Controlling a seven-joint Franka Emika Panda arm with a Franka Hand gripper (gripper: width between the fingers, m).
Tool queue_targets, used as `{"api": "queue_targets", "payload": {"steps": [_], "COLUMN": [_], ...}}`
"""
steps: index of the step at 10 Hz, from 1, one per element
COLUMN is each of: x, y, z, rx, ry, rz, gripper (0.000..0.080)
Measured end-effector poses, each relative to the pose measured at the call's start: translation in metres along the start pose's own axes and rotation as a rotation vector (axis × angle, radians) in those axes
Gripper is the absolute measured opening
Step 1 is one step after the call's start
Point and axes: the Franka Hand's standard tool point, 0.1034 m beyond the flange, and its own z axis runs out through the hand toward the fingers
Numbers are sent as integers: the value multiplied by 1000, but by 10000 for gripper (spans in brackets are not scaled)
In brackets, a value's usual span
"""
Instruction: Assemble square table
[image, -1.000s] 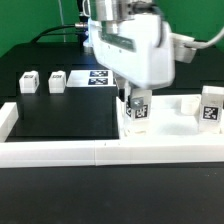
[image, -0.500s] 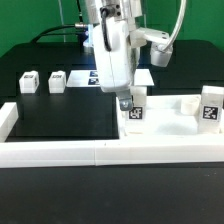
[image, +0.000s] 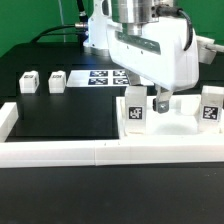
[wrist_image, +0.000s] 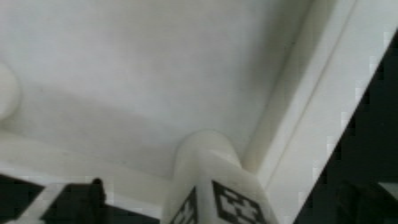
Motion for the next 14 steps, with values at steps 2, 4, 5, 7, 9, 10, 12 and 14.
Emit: {"api": "queue_targets", "payload": {"steps": [2, 4, 5, 7, 9, 10, 12, 14], "x": [1, 6, 9, 11, 11, 12, 13, 14], "y": [0, -1, -1, -1, -1, 0, 1, 1], "z": [0, 1, -1, -1, -1, 0, 0, 1], "rx": [-1, -8, 0, 5, 5, 6, 8, 17], "ry": [1, 28, 43, 55, 55, 54, 54, 47], "rz": [-136, -543, -635, -663, -630, -562, -457, -278], "gripper": [649, 649, 649, 625, 478, 308, 294, 294]}}
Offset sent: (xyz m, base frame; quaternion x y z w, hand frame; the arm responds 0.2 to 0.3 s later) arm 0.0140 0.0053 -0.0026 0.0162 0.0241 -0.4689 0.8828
